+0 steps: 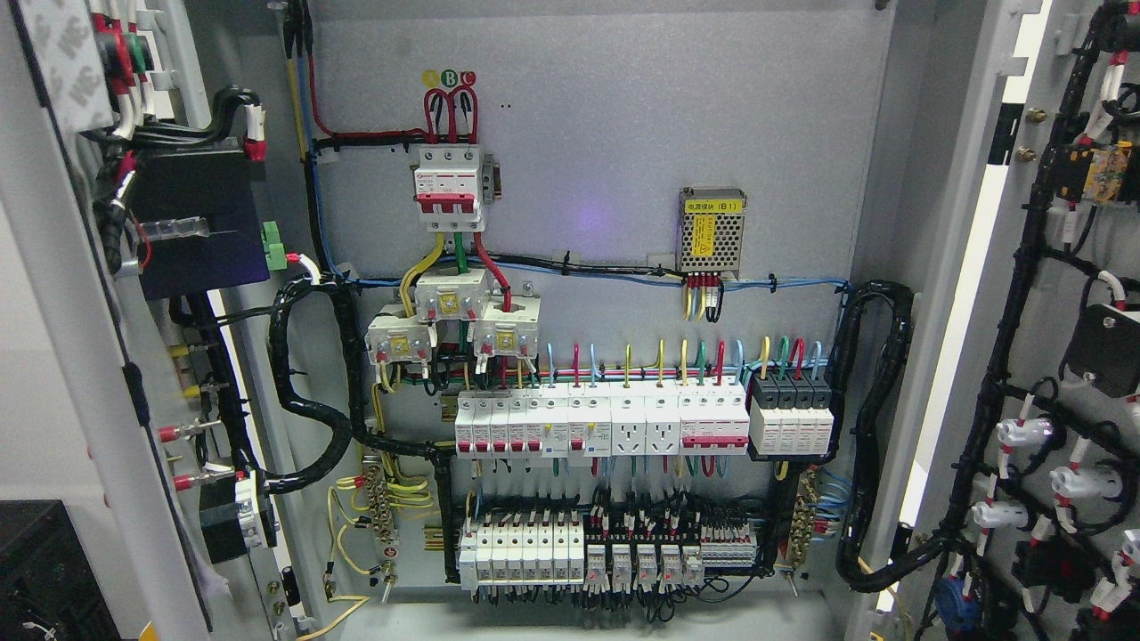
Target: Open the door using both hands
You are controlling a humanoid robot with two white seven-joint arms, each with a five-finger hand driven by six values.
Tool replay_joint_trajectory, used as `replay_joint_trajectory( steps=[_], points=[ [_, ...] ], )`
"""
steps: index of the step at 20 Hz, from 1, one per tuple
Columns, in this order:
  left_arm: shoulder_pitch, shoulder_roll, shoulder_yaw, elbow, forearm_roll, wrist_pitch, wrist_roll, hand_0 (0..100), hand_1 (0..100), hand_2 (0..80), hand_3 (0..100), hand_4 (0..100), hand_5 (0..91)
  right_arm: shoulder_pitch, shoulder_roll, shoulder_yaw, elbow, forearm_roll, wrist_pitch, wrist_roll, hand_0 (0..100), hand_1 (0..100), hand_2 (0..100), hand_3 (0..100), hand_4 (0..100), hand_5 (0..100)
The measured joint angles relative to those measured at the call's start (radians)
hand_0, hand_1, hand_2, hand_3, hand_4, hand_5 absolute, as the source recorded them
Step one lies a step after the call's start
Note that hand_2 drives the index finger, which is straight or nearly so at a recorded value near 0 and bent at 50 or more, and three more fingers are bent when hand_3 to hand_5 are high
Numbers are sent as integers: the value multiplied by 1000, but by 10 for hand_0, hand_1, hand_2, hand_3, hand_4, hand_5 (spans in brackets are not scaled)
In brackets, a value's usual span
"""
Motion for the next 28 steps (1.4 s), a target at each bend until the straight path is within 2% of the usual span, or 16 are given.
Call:
replay_joint_trajectory(
  steps=[8,17,28],
  points=[
    [29,7,4,-35,-1,-27,0,0,0,0,0,0,0,-6,23,19,20,3,0,0,191,0,0,0,0,0],
    [172,46,1,-267,-3,-34,2,0,0,0,0,0,0,-13,45,44,53,5,-1,4,190,0,0,0,0,0],
    [224,96,-35,-497,2,-38,0,0,0,0,0,0,0,-37,54,65,69,3,-5,-1,191,0,0,0,0,0]
  ],
)
